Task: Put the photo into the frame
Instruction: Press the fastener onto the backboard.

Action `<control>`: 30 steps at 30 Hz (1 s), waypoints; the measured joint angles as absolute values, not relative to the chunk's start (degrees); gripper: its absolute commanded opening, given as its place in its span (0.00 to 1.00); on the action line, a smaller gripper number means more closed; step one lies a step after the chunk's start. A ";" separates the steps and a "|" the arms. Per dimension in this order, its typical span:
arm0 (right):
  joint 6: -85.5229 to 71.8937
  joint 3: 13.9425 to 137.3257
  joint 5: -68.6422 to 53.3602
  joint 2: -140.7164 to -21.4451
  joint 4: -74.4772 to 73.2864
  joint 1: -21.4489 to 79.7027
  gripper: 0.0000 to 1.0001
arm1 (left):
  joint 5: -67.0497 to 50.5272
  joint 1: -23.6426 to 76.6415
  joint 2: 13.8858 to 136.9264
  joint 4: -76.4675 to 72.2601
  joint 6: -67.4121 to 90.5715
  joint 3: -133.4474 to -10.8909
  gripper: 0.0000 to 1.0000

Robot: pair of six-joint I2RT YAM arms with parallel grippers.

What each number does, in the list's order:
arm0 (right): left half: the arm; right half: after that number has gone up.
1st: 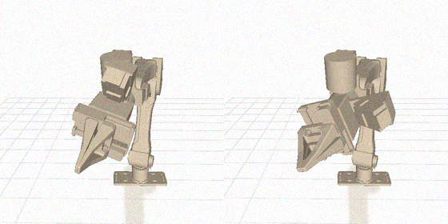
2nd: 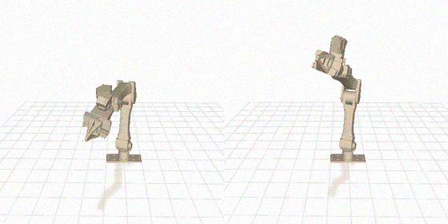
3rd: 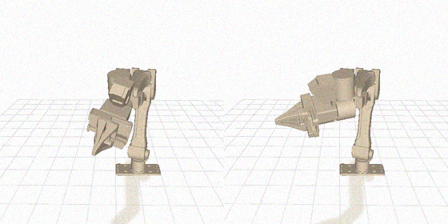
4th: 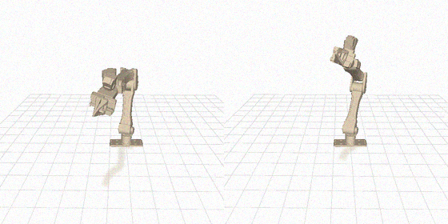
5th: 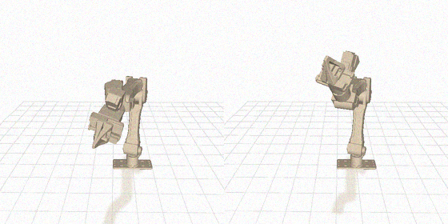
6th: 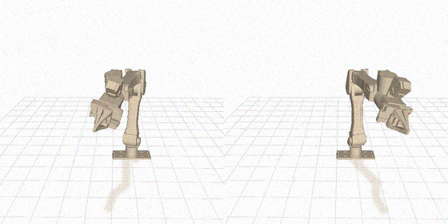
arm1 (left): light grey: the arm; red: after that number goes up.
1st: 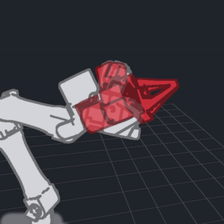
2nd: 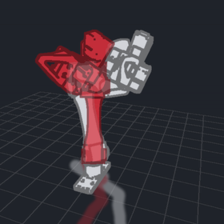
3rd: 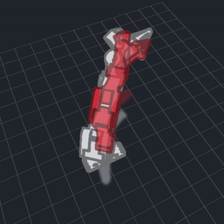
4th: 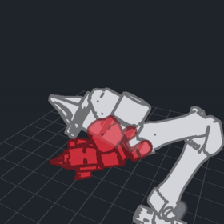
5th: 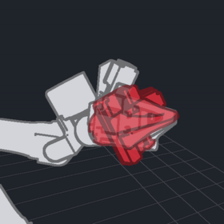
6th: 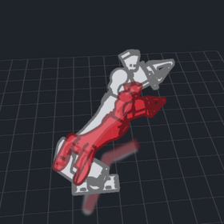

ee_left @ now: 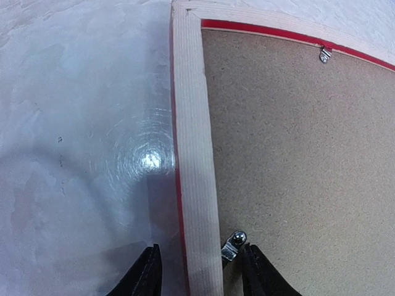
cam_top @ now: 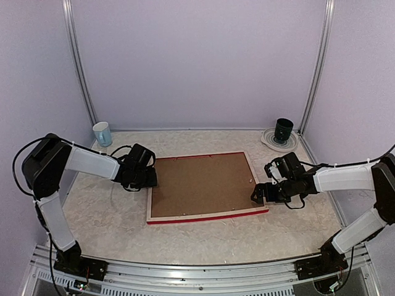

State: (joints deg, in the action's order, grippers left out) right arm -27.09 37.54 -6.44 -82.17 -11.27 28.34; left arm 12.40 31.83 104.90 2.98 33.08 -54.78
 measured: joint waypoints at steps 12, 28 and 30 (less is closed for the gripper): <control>-27.09 37.54 -6.68 -82.65 -11.25 28.34 0.99 | 12.14 31.14 104.55 2.81 32.60 -54.26 0.37; -27.09 37.54 -6.74 -82.65 -11.25 28.34 0.99 | 12.49 30.79 105.27 -0.82 32.38 -53.71 0.19; -27.05 37.54 -6.59 -82.65 -11.27 28.34 0.99 | 12.47 30.76 105.27 -0.93 32.32 -53.67 0.26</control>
